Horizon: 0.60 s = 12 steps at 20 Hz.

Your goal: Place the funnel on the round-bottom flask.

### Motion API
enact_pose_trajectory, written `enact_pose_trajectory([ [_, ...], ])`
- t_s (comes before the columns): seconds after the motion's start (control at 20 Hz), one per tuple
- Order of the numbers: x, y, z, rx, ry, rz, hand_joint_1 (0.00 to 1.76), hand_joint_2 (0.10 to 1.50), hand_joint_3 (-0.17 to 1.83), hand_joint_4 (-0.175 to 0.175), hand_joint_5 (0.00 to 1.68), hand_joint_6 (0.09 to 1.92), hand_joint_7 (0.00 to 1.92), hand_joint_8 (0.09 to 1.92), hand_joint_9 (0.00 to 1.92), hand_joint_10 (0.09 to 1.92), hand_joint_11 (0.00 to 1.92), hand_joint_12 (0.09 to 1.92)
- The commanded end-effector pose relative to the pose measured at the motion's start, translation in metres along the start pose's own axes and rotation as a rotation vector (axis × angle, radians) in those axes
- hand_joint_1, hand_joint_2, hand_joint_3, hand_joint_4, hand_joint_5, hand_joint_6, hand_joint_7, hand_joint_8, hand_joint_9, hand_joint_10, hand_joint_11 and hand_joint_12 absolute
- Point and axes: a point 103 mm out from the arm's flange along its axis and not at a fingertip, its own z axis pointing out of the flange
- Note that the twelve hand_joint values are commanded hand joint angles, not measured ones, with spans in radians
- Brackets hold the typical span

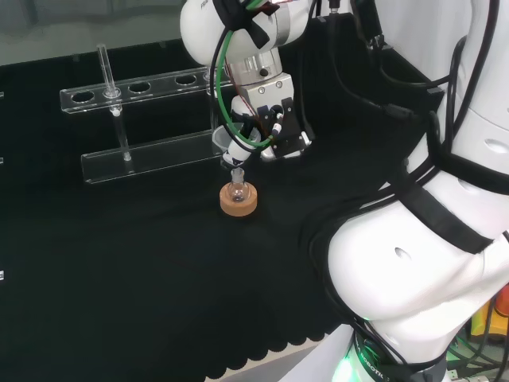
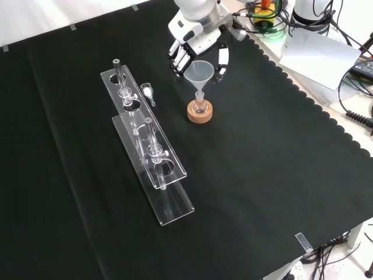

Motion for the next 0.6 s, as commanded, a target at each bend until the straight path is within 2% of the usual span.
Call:
enact_pose_trajectory([
  [0.05,-0.003,0.001,0.003,-0.001,-0.008,-0.003,0.79,0.75,0.62,-0.032,0.59,0.73,0.47,0.66,0.88,0.49,0.49,1.32],
  [0.6,-0.014,0.006,0.016,-0.001,0.002,0.008,0.79,0.75,0.63,-0.035,0.58,0.73,0.46,0.67,0.86,0.5,0.49,1.32],
])
